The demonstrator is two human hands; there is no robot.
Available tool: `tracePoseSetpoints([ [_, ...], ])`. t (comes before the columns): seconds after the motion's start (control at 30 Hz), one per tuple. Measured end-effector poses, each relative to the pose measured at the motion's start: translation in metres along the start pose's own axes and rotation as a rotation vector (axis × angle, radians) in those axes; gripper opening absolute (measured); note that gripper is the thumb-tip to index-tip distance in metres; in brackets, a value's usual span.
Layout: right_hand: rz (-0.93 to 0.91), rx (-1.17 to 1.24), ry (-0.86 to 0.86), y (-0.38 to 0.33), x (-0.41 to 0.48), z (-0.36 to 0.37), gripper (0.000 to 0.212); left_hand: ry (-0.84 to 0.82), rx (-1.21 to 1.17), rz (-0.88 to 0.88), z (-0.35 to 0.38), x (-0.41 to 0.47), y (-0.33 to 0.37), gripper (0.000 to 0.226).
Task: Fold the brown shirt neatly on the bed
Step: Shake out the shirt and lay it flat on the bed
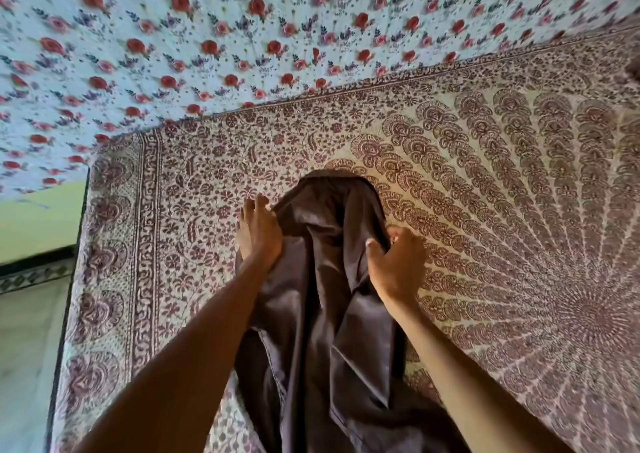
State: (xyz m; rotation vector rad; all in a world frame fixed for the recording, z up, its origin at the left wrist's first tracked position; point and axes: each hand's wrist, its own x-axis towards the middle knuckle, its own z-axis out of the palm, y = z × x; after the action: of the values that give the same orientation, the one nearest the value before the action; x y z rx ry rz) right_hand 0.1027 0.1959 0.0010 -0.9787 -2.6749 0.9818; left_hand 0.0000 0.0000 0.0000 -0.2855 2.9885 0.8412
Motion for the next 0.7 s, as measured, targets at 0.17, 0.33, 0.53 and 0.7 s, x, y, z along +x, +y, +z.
tracePoseSetpoints([
  [0.17, 0.278, 0.004, -0.075, -0.002, 0.008, 0.005, 0.04, -0.211, -0.078, -0.322, -0.003, 0.03, -0.007, 0.037],
  [0.33, 0.351, 0.019, -0.199, 0.008, 0.021, 0.004, 0.033, -0.573, -0.153, -0.303, -0.013, 0.035, 0.005, 0.032],
  [0.53, 0.291, 0.21, -0.041, -0.002, 0.008, -0.015, 0.024, -0.58, -0.205, -0.204, -0.016, 0.006, 0.022, 0.027],
  [0.7, 0.24, 0.109, 0.048, -0.001, -0.01, -0.045, 0.01, -0.54, -0.482, -0.313, -0.039, -0.015, 0.036, 0.024],
])
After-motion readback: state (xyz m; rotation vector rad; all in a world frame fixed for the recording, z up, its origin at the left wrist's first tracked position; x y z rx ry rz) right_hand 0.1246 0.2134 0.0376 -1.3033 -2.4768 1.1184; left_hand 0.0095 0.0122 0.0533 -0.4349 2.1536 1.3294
